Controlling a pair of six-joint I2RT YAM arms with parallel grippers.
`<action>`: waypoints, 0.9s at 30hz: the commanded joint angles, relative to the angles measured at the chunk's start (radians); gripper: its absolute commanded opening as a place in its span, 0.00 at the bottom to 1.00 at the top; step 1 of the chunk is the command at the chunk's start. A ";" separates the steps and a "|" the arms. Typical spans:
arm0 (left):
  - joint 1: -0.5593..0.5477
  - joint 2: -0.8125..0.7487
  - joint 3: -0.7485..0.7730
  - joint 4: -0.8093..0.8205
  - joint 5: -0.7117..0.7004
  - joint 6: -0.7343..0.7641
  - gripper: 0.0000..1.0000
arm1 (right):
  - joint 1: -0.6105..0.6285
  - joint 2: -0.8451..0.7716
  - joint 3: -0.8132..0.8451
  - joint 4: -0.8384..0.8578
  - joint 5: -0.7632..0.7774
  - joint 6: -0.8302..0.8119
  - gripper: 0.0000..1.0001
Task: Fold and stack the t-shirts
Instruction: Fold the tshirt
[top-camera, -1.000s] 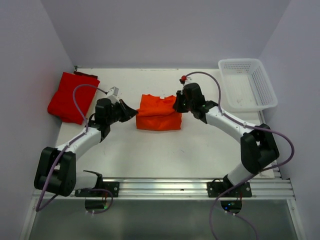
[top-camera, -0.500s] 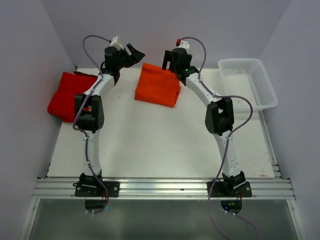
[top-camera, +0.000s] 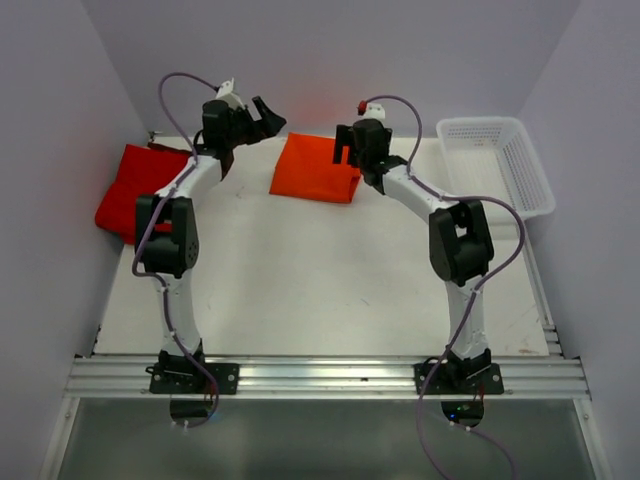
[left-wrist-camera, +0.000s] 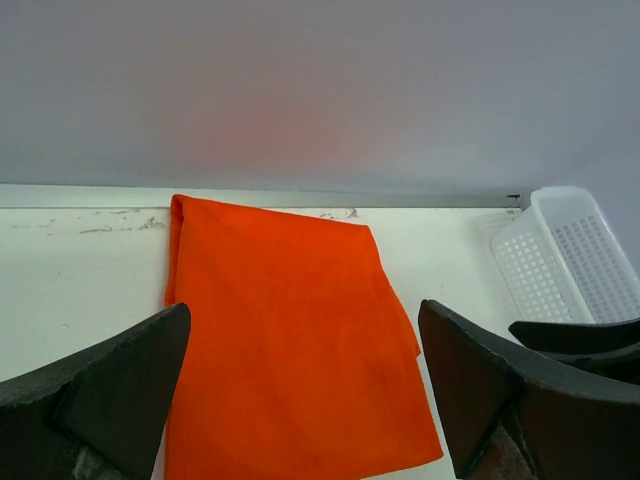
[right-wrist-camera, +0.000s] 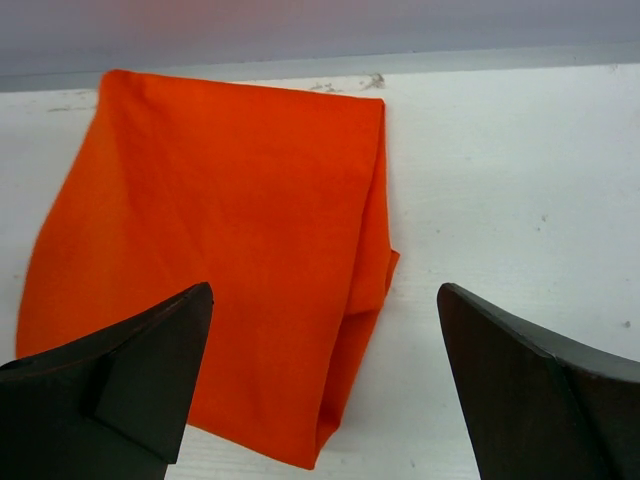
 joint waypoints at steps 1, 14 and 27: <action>0.016 0.054 0.075 -0.096 0.058 0.084 1.00 | -0.005 -0.048 0.025 0.060 -0.107 -0.008 0.99; 0.018 0.330 0.092 0.271 0.511 -0.253 0.00 | -0.034 0.437 0.653 -0.361 -0.537 0.230 0.00; 0.001 0.225 -0.258 0.304 0.453 -0.256 0.00 | -0.034 0.313 0.265 -0.329 -0.535 0.173 0.00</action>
